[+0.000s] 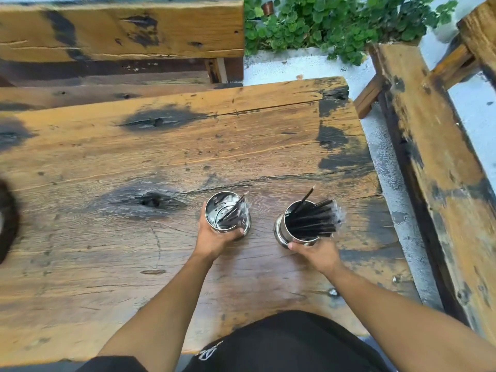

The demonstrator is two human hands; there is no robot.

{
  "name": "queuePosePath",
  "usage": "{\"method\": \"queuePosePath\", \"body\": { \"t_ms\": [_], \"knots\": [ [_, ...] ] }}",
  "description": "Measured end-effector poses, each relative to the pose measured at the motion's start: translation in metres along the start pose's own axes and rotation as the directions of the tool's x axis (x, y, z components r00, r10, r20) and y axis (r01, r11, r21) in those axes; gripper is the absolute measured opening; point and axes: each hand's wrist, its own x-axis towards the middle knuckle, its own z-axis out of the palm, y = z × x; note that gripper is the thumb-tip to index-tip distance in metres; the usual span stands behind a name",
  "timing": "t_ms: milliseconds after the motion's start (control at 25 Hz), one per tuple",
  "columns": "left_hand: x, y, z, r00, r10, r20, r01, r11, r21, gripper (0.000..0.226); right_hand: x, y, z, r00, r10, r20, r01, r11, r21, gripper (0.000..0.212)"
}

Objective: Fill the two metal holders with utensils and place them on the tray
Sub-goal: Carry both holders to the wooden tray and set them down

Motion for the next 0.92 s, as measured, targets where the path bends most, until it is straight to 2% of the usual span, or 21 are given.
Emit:
{"method": "queuePosePath", "body": {
  "t_ms": [80, 320, 400, 520, 600, 760, 920],
  "knots": [
    [0.001, 0.004, 0.004, 1.000, 0.007, 0.025, -0.006, 0.999, -0.039, 0.095, 0.001, -0.001, 0.000, 1.000, -0.014, 0.023, 0.014, 1.000, 0.009, 0.052],
    [0.003, -0.002, 0.009, 1.000, -0.013, 0.018, 0.015, 0.996, -0.093, 0.095, -0.001, -0.002, 0.002, 0.999, -0.038, 0.014, 0.037, 0.998, 0.046, 0.051],
    [0.001, -0.004, 0.007, 1.000, -0.002, 0.006, 0.003, 0.992, -0.126, 0.095, -0.008, -0.008, 0.000, 0.998, -0.067, -0.002, 0.067, 0.996, 0.062, 0.059],
    [-0.010, -0.006, 0.004, 1.000, 0.001, -0.024, -0.005, 0.988, -0.155, 0.092, -0.011, -0.007, 0.003, 0.995, -0.104, 0.001, 0.103, 0.992, 0.075, 0.088],
    [-0.021, -0.010, -0.001, 0.999, 0.006, -0.044, -0.013, 0.985, -0.170, 0.088, -0.011, -0.005, 0.007, 0.992, -0.125, 0.018, 0.124, 0.991, 0.044, 0.087],
    [-0.052, -0.025, -0.020, 0.995, 0.016, -0.102, -0.035, 0.982, -0.188, 0.097, -0.010, 0.009, 0.025, 0.982, -0.171, 0.076, 0.175, 0.983, -0.050, 0.085],
    [-0.097, -0.048, -0.040, 0.978, -0.048, -0.201, -0.003, 0.969, -0.246, 0.103, -0.010, 0.010, 0.056, 0.962, -0.233, 0.144, 0.248, 0.963, -0.101, 0.088]
  ]
}}
